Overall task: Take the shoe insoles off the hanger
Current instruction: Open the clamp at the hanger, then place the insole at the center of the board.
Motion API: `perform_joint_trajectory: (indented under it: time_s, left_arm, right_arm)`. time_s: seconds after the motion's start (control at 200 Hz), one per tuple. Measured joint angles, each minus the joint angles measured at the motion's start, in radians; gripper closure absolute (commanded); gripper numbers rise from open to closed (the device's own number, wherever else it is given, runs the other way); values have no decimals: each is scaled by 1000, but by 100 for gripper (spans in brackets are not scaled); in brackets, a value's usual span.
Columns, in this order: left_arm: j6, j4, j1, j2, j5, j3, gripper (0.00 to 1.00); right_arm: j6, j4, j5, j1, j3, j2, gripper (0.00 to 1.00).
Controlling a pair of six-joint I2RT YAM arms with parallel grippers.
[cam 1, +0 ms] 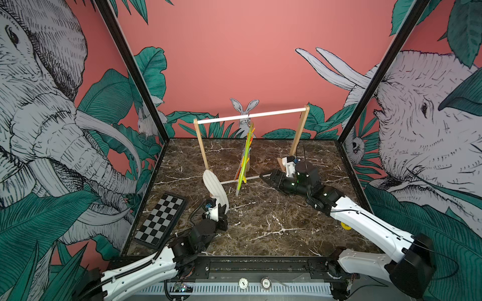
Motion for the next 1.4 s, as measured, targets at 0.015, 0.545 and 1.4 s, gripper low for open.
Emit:
perform_joint_trajectory:
  time_s: [0.015, 0.545, 1.4]
  left_arm:
    - [0, -18, 0, -23, 6, 2, 100]
    - [135, -332, 39, 78, 343, 482, 100]
    - [202, -324, 135, 572, 996, 1040, 100]
  right_arm:
    - [-3, 0, -3, -5, 0, 0, 14]
    - [-170, 70, -212, -133, 27, -69, 20]
    - [-113, 375, -582, -159, 188, -132, 56]
